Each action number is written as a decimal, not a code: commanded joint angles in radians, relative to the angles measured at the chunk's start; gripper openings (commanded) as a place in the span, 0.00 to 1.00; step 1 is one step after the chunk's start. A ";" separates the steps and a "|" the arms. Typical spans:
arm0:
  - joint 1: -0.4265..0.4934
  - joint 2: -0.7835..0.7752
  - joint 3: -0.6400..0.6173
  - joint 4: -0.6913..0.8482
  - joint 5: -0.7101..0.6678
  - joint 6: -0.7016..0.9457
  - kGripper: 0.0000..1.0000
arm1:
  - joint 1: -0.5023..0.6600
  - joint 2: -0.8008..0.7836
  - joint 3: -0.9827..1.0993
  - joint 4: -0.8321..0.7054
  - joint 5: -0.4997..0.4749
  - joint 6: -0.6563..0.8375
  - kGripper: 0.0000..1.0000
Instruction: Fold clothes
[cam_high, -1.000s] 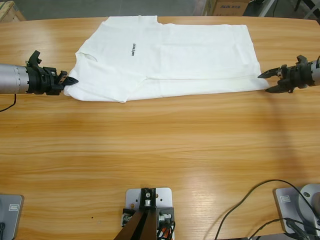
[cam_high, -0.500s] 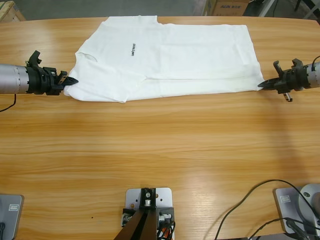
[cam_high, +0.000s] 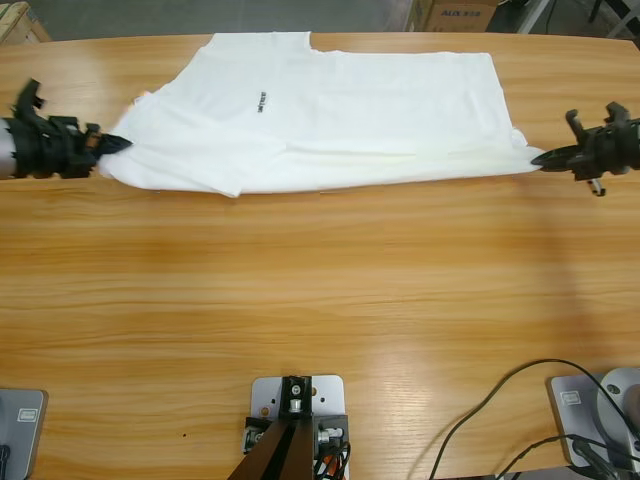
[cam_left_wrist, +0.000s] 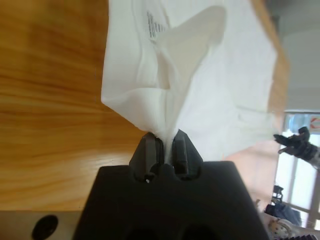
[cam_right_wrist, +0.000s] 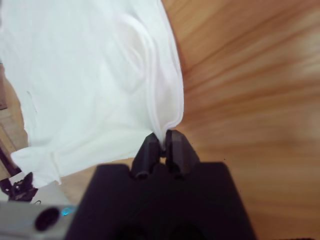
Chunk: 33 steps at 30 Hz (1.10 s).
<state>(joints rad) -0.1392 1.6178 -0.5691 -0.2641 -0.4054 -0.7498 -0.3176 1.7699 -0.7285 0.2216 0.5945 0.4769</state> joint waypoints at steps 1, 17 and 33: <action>0.054 -0.107 0.015 0.086 -0.043 0.021 0.00 | -0.012 -0.116 -0.011 0.097 -0.013 -0.026 0.00; -0.016 -0.145 -0.028 0.207 -0.101 0.010 0.00 | 0.132 -0.221 -0.054 0.283 -0.067 0.002 0.00; 0.015 -0.208 0.091 0.329 0.042 0.020 0.00 | 0.118 -0.405 0.170 0.310 -0.221 0.282 0.00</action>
<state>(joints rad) -0.1450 1.4528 -0.5095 -0.0096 -0.4244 -0.7412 -0.1955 1.4735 -0.6065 0.4993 0.4460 0.6844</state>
